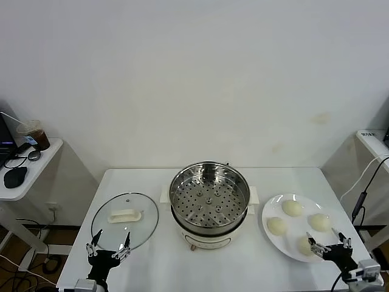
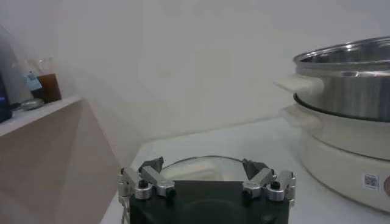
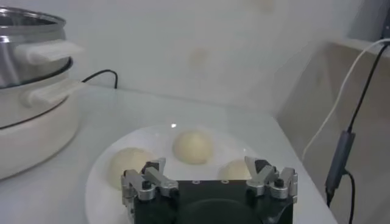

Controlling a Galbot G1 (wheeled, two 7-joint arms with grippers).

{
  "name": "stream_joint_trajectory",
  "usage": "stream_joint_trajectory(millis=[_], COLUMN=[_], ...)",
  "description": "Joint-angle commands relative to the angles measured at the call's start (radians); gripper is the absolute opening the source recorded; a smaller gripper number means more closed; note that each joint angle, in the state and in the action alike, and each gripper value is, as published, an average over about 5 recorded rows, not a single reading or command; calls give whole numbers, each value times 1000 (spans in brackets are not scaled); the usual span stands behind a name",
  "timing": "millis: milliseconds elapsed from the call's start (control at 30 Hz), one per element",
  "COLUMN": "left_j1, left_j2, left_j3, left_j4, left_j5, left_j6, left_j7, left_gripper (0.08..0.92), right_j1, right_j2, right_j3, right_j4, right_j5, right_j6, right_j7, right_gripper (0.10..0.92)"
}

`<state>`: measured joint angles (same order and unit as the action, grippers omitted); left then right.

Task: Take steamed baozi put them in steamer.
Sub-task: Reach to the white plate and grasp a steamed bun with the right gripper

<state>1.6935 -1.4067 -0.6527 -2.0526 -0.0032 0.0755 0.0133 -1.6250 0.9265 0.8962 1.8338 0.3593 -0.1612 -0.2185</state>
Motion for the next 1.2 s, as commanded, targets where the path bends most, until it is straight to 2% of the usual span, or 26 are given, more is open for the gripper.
stream_joint_trajectory(millis=[33, 100, 200, 333, 467, 600, 833, 1200], left_j1=[1, -1, -1, 6, 14, 18, 18, 35], left_j2=[2, -3, -13, -24, -30, -38, -67, -90], left_j3=[0, 1, 3, 1, -4, -6, -4, -21], left_j4=[0, -6, -23, -47, -56, -59, -66, -81], left_j5=[0, 1, 6, 16, 20, 24, 36, 49], left_j6=[0, 1, 3, 3, 2, 1, 0, -2], left_j7=[1, -1, -2, -4, -8, -12, -16, -20], left_gripper=[823, 823, 823, 823, 823, 823, 823, 823], right_j1=[173, 216, 301, 447, 600, 792, 1166, 1365], right_j2=[-206, -272, -387, -492, -556, -563, -414, -217], right_j3=[25, 15, -10, -75, -216, -434, -829, -1083], right_j4=[-100, -130, -172, -227, -282, -311, -478, -659], right_j5=[-294, -420, -597, -699, -764, -767, -819, -836], right_j6=[-7, -5, -2, 18, 66, 90, 202, 235], right_j7=[-197, -286, -501, -793, -941, -1003, -1013, -1054], right_gripper=[823, 823, 823, 823, 823, 823, 823, 823])
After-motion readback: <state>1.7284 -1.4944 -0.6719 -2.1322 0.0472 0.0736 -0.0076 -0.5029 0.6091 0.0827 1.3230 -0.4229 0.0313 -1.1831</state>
